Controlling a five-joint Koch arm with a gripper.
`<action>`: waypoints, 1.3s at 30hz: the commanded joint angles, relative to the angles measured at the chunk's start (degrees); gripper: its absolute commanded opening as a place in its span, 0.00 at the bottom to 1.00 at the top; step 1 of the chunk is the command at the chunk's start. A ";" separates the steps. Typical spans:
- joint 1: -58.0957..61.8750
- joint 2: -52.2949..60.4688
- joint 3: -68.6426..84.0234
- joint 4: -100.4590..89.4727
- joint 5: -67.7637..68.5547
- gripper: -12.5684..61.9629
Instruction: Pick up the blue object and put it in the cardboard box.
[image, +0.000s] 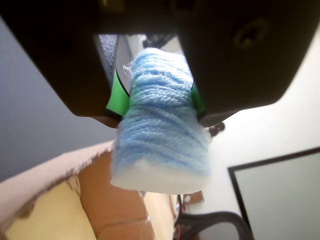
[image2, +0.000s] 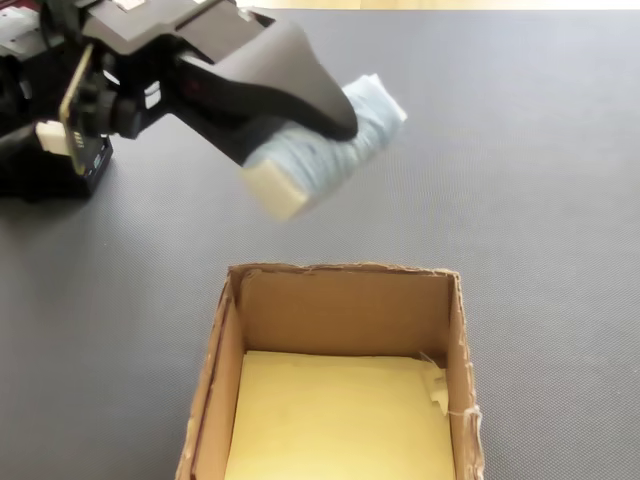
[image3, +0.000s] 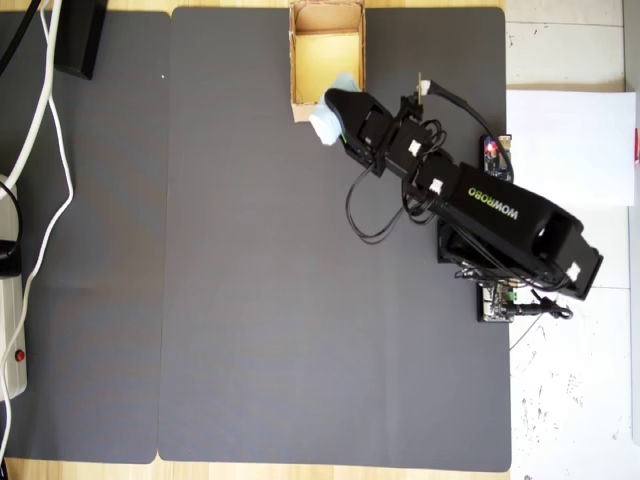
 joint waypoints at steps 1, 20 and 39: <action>0.70 -0.35 -6.68 -5.27 0.00 0.31; 8.61 -10.63 -19.07 10.02 0.44 0.53; 6.15 -5.71 -18.11 15.03 0.44 0.60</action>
